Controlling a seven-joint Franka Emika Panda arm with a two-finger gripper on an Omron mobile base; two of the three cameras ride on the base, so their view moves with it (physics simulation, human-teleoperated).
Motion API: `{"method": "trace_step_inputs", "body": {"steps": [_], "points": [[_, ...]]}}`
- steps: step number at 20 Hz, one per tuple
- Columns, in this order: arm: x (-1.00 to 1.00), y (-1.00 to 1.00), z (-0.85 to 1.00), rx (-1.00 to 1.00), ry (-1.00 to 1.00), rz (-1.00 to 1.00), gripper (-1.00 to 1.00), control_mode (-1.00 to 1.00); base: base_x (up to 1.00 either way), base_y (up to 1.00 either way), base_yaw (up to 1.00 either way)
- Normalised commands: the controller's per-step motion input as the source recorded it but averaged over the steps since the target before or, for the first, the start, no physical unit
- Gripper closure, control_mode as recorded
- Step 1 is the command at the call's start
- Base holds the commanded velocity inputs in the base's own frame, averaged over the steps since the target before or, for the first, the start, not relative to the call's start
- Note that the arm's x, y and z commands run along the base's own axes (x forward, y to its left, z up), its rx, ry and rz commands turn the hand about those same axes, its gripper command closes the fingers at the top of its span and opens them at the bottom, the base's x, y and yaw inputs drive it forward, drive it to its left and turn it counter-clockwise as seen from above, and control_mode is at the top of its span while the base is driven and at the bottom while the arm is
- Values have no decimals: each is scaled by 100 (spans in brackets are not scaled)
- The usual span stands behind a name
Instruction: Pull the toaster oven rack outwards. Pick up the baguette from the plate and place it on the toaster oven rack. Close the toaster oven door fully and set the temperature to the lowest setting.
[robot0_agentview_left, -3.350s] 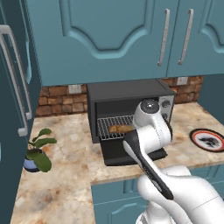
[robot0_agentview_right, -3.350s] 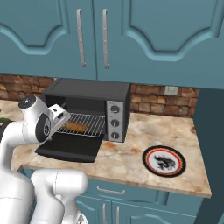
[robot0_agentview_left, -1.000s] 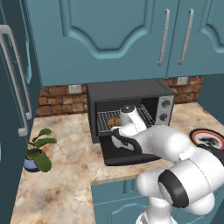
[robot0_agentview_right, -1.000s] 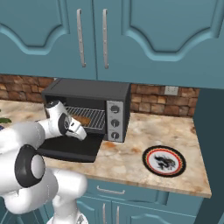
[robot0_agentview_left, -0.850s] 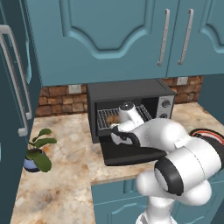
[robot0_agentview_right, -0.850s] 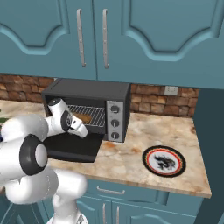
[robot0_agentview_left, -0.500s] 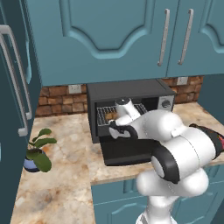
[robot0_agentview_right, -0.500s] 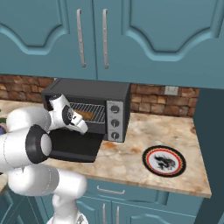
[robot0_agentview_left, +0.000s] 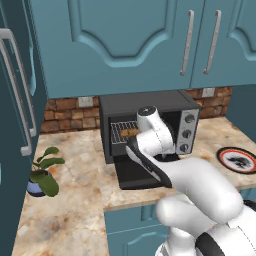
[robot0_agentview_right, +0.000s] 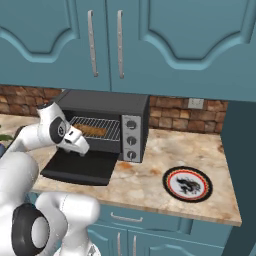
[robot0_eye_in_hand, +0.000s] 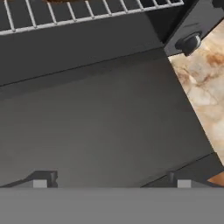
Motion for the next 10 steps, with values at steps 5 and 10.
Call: {"method": "trace_step_inputs", "body": {"steps": [5, 10], "points": [[-82, 9, 2, -4, 5, 33, -100, -100, 0, 0, 0], [-65, 26, 0, -7, 5, 46, -100, -100, 0, 0, 0]]}}
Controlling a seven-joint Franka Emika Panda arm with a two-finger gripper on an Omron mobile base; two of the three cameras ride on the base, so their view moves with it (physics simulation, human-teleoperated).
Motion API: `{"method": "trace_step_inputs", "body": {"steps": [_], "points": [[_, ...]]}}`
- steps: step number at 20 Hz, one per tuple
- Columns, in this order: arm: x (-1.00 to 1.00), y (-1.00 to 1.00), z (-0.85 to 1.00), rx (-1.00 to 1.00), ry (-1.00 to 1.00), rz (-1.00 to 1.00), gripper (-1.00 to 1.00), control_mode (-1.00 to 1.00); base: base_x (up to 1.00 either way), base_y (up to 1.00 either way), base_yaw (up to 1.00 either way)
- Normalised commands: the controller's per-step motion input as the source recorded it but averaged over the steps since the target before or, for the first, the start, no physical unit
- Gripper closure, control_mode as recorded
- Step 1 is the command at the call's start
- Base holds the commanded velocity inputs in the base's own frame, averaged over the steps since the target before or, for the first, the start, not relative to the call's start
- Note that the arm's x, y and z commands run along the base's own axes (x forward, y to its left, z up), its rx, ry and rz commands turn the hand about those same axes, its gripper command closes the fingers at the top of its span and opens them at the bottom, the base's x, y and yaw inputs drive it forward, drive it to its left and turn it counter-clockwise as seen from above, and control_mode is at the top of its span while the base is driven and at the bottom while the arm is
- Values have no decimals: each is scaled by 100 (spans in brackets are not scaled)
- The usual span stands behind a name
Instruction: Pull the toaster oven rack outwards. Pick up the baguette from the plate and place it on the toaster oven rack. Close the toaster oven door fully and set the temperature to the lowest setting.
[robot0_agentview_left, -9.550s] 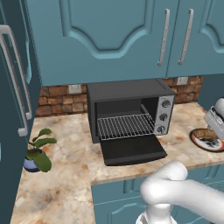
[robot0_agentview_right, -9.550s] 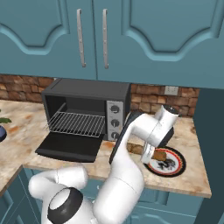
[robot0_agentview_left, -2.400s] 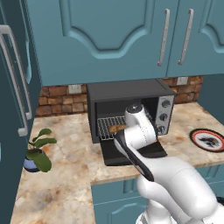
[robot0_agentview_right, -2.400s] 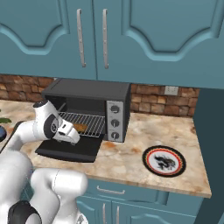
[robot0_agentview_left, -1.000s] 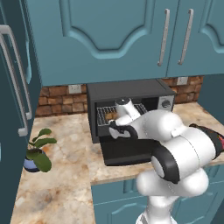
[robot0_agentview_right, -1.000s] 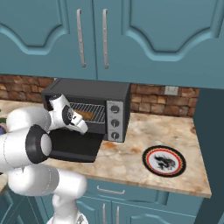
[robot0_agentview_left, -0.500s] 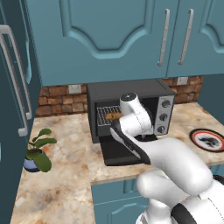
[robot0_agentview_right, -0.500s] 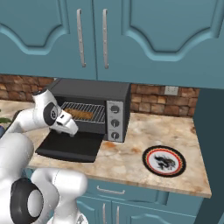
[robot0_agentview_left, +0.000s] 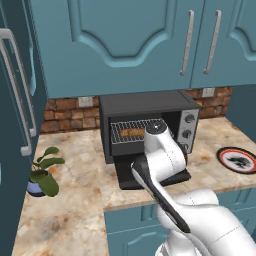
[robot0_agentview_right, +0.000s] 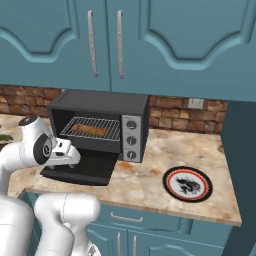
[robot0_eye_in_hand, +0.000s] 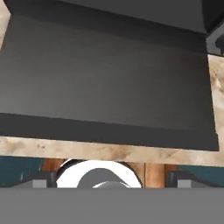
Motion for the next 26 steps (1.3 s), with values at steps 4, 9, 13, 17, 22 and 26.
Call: {"method": "trace_step_inputs", "body": {"steps": [4, 9, 13, 17, 22, 26], "points": [[-39, 35, 0, -7, 9, 47, -100, -100, 0, 0, 0], [-27, 36, 0, -10, 7, 39, -100, -100, 0, 0, 0], [-1, 39, 0, -13, 0, 22, -100, -100, 0, 0, 0], [9, 21, -1, -16, -2, 14, -100, -100, 0, 0, 0], [16, 6, -16, -18, -1, 10, -100, -100, 0, 0, 0], [26, 0, -10, -14, 0, 8, -100, -100, 0, 0, 0]]}}
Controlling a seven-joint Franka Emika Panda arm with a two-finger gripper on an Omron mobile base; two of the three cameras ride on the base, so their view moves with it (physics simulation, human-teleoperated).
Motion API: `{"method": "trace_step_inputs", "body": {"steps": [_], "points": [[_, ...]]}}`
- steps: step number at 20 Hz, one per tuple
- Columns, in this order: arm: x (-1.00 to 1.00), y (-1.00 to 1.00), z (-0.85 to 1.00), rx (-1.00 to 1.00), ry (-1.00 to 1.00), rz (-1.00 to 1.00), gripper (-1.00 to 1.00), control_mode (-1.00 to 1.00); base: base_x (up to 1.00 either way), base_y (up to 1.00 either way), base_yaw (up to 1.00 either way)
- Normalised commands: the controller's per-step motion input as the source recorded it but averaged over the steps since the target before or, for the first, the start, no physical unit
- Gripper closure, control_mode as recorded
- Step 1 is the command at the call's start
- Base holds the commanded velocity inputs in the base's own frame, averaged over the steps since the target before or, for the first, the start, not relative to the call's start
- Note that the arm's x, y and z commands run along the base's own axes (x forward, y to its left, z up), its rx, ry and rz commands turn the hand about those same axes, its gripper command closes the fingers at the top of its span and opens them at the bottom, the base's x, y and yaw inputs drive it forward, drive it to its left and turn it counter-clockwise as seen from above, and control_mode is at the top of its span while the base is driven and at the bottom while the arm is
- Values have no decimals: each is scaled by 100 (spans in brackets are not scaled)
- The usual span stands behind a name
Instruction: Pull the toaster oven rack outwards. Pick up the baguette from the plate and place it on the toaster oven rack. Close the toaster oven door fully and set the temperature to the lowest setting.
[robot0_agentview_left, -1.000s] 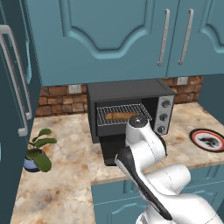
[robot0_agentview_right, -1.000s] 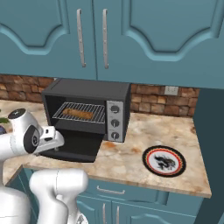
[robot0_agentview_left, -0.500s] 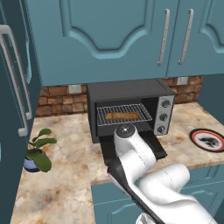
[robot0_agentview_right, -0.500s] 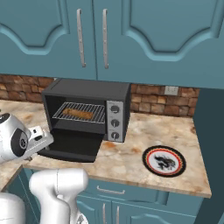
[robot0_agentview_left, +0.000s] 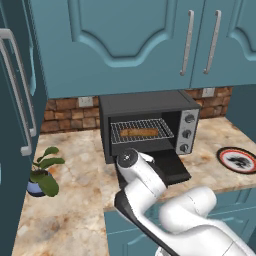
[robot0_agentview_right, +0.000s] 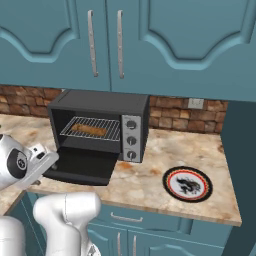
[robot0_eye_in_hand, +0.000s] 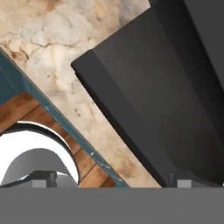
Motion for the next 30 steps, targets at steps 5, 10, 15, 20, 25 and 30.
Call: {"method": "trace_step_inputs", "body": {"steps": [5, 10, 15, 20, 25, 30], "points": [[33, 0, -9, -9, 0, 8, -100, -100, 0, 0, 0], [19, 0, -29, -3, 0, 9, -100, -100, 0, 0, 0], [2, 0, -42, -2, 0, 10, -100, -100, 0, 0, 0], [3, 0, -20, -2, -2, 10, -100, -100, 0, 0, 0], [14, 0, -11, -1, -9, 11, -100, -100, 0, 0, 0], [27, 0, -16, 0, -2, 11, -100, -100, 0, 0, 0]]}}
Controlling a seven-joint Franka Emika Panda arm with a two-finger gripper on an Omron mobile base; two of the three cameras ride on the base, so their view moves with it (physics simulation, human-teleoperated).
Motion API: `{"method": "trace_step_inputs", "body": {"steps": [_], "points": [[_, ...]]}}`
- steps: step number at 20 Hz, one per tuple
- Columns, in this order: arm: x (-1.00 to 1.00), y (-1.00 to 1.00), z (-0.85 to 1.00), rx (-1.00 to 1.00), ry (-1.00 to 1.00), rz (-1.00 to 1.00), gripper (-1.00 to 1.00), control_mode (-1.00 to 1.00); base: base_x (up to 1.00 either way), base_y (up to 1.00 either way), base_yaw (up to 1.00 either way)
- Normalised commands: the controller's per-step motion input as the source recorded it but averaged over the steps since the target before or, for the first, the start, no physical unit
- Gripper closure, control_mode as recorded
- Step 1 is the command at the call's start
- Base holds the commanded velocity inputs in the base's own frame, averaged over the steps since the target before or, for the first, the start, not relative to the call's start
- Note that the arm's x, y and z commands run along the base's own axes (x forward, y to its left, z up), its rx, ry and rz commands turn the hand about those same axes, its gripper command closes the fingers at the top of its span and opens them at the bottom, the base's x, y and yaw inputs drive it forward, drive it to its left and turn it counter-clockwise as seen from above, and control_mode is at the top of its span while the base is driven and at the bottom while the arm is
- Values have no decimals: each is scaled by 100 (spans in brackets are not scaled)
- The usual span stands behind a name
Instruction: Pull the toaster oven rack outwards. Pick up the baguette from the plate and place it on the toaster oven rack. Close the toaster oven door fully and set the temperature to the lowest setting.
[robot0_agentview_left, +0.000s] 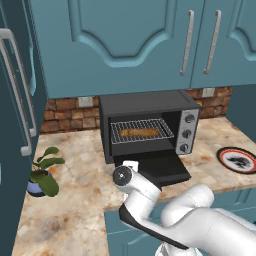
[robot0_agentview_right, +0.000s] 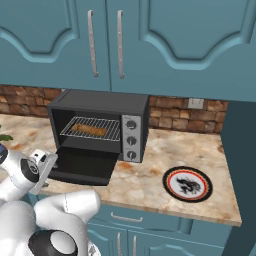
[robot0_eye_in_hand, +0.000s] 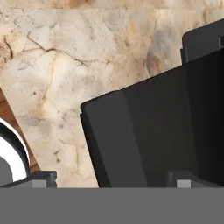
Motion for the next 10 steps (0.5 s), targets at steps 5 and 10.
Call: {"method": "trace_step_inputs", "body": {"steps": [5, 10], "points": [[38, 0, -13, 0, 0, 10, -100, -100, 0, 0, 0], [37, 0, -1, -1, -5, 7, -100, -100, 0, 0, 0]]}}
